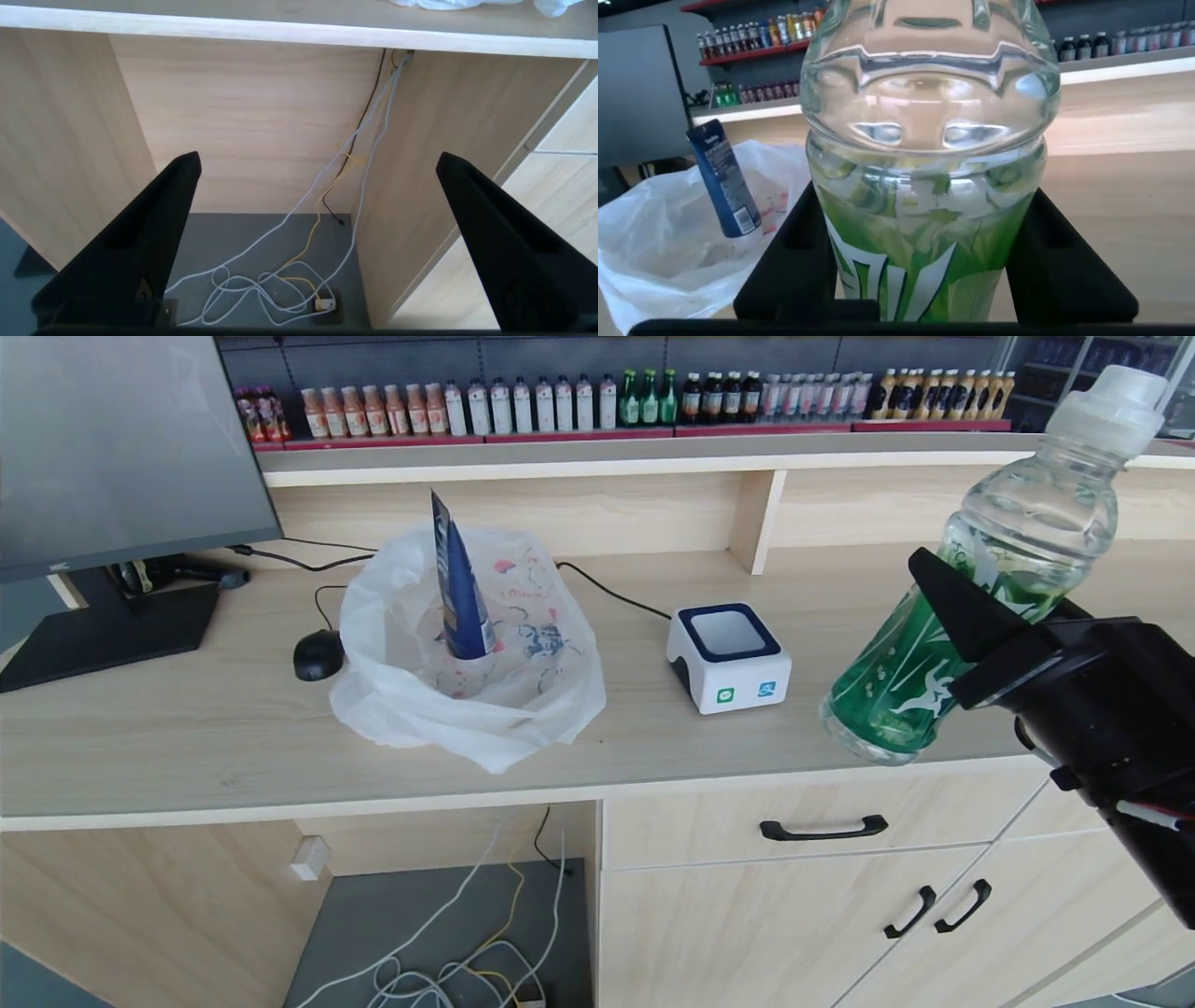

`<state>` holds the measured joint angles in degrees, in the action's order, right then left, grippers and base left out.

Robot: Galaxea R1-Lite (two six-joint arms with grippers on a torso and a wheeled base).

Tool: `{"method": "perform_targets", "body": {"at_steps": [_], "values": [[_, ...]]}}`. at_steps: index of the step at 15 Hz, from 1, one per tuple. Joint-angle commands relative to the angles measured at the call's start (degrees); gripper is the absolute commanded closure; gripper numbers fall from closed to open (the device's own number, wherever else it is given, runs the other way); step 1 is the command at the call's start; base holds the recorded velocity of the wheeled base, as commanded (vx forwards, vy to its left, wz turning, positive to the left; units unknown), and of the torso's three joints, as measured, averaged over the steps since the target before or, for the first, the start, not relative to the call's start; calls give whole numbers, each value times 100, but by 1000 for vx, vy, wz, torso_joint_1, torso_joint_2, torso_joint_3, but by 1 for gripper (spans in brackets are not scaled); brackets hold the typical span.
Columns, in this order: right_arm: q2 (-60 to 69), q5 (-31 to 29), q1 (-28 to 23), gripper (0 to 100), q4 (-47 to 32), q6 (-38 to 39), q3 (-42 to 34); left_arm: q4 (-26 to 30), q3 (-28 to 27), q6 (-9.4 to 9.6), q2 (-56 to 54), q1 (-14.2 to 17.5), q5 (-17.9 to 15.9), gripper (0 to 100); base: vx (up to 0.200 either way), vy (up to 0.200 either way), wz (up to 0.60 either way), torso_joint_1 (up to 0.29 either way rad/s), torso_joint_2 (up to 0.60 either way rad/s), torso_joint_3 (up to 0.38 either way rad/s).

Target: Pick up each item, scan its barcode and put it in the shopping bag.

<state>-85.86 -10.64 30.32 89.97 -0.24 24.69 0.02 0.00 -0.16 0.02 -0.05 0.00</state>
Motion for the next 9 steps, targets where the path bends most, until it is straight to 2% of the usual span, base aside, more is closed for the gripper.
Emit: {"method": "perform_targets", "body": {"at_steps": [1,3,4,5,9], "values": [[-45,1,80,100,3,-2,1,-2,0,7,-2,5,0,0,0,0,0,0,0,0],[-45,10,264,100,3,7,1,-2,0,7,-2,5,0,0,0,0,0,0,0,0],[-63,1,581,100,3,209,-87,-2,0,7,-2,5,0,0,0,0,0,0,0,0],[-168,1,660,100,3,376,-43,-2,0,7,-2,5,0,0,0,0,0,0,0,0],[-757,-43,466,100,3,859,608,-2,0,7,-2,-4,0,0,0,0,0,0,0,0]]}}
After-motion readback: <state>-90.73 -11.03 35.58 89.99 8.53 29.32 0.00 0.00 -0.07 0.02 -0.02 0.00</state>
